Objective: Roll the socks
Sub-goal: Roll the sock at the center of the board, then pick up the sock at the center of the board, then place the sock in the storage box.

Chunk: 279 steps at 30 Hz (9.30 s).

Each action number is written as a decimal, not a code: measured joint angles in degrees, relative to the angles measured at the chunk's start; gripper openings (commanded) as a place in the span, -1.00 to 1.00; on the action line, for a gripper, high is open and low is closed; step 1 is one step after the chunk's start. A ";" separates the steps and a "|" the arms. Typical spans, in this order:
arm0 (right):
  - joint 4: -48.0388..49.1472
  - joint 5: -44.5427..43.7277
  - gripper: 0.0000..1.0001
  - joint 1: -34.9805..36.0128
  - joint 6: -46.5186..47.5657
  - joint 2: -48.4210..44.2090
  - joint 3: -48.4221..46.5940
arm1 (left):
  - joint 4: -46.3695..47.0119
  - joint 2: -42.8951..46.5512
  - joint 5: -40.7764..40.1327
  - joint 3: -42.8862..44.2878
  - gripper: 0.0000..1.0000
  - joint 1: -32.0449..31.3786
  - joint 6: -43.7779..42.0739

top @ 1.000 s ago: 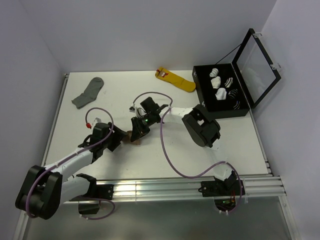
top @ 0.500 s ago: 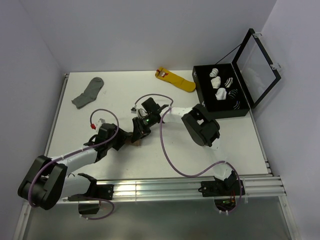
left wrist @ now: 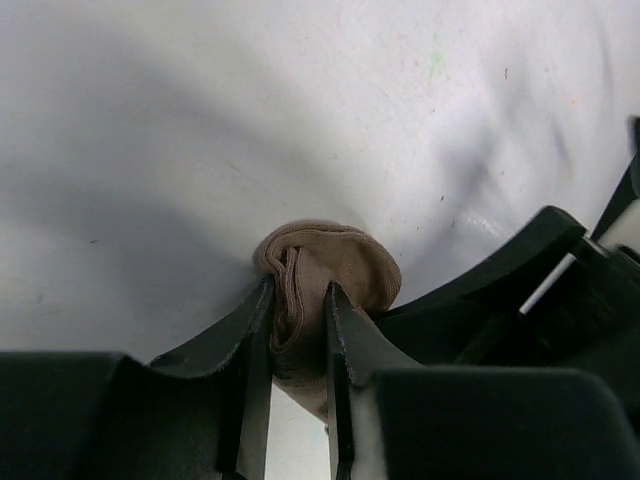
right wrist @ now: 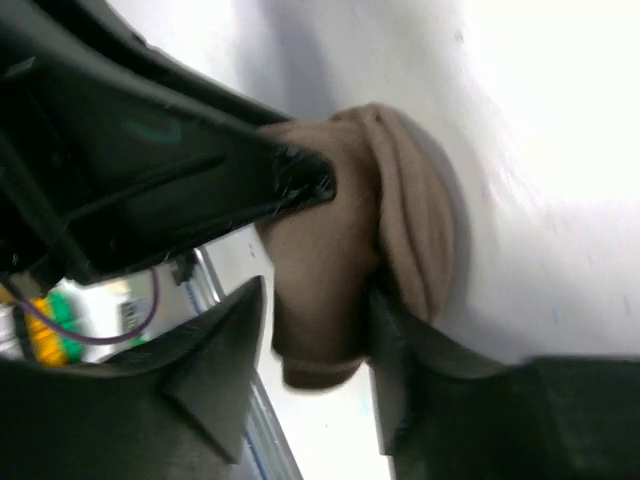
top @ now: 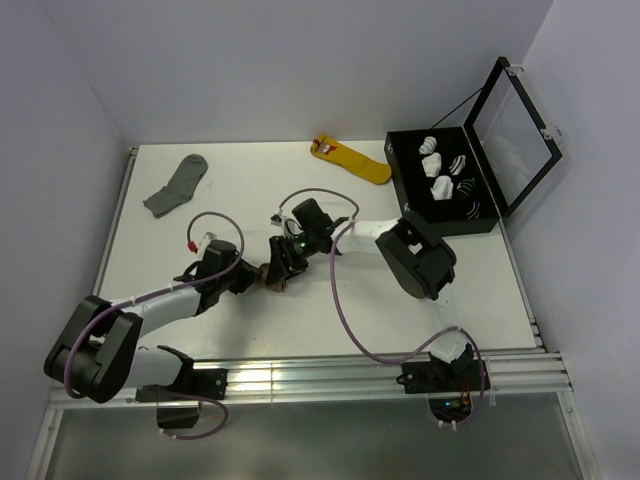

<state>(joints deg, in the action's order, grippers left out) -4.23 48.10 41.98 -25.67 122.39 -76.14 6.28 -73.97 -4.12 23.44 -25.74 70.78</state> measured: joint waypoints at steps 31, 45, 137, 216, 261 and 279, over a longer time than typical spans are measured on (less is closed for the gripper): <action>18.99 -69.13 0.40 27.82 38.82 -20.33 21.51 | -22.88 -18.58 8.46 26.29 -0.99 1.14 -19.43; 20.92 -83.80 0.40 30.93 46.80 -7.91 15.21 | -23.71 -19.32 9.33 27.30 -0.99 1.36 -21.68; -10.88 -14.60 -1.00 0.90 22.16 -5.22 -1.92 | 17.33 -7.23 4.92 -1.03 0.22 2.56 -0.96; 26.99 -58.66 0.35 20.50 31.58 -14.88 22.93 | -3.78 -9.20 1.25 11.08 -0.87 -0.33 -8.92; 11.02 -61.24 -1.00 5.22 21.53 -32.61 25.83 | -32.41 22.77 -13.42 28.44 0.99 21.77 -23.37; -6.93 -72.48 -1.00 -29.11 12.00 -43.82 20.83 | -34.71 39.93 -35.56 24.24 0.99 15.61 -34.69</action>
<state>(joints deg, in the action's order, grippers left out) -11.16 -24.38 12.86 -13.67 78.56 -55.31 -28.42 -34.04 -39.68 47.68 -10.13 36.10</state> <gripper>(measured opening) 0.307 0.995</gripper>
